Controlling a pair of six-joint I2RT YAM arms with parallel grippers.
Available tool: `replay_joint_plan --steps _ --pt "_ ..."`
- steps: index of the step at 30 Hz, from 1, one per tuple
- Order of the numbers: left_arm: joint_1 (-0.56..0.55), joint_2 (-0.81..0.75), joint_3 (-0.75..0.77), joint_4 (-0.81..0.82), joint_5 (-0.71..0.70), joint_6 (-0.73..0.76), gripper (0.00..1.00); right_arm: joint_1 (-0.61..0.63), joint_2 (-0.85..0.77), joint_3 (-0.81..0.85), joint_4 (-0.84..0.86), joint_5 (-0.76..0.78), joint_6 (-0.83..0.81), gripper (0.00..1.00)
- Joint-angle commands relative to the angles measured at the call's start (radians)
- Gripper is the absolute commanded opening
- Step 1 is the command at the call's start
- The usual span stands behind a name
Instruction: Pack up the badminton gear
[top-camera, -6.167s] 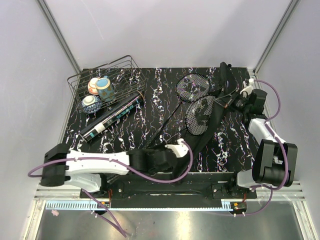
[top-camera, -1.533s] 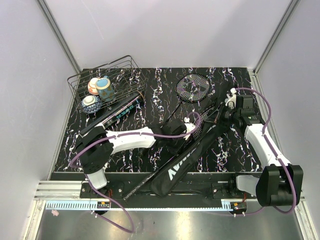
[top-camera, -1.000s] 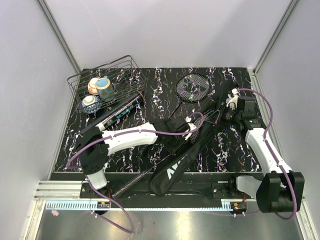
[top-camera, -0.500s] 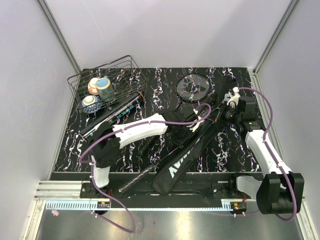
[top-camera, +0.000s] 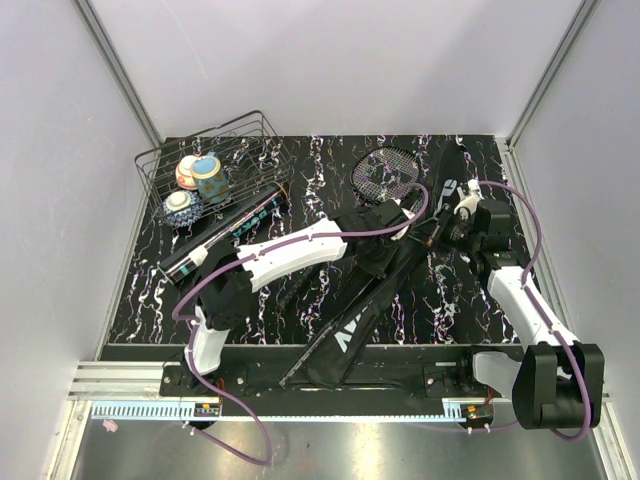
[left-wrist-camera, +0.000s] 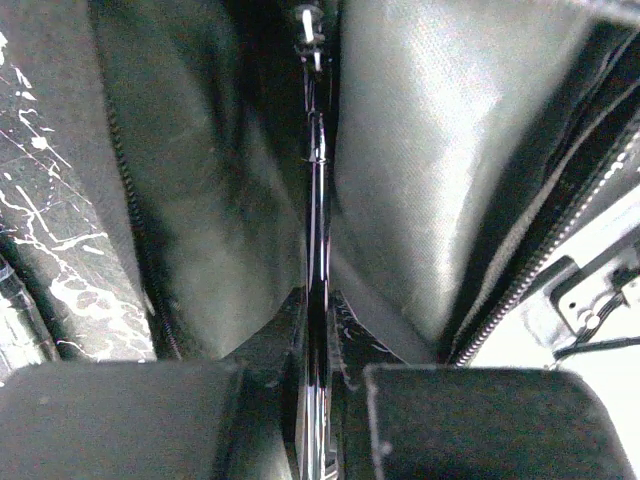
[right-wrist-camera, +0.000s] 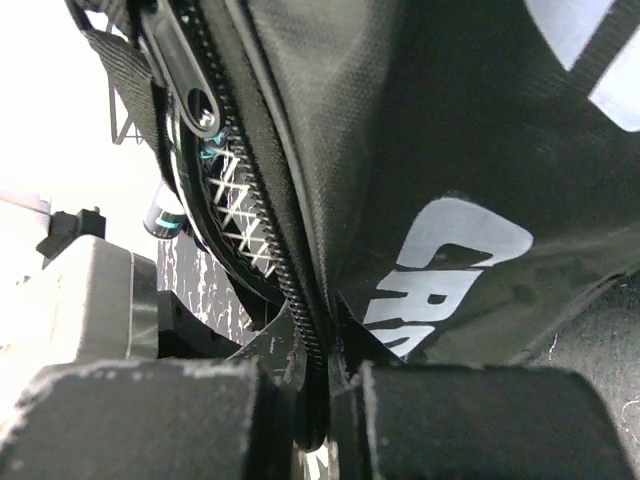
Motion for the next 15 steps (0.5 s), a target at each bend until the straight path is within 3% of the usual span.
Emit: replay_joint_plan --steps 1,5,7,10,15 --pt "0.005 -0.001 0.093 0.262 -0.12 -0.125 0.0 0.019 -0.021 -0.037 0.026 -0.086 0.074 0.0" --pt "0.008 -0.01 0.028 0.418 -0.185 -0.09 0.0 0.025 -0.004 -0.04 -0.017 -0.098 0.092 0.0" --pt "0.011 -0.031 -0.037 0.579 -0.13 -0.002 0.0 0.023 0.021 -0.006 -0.066 -0.108 0.068 0.0" --pt "0.005 -0.033 -0.065 0.621 -0.081 0.117 0.0 0.023 0.047 0.034 -0.128 -0.097 0.033 0.0" --pt "-0.015 -0.037 -0.109 0.68 -0.326 0.155 0.0 0.025 0.085 0.07 -0.145 -0.109 0.025 0.0"
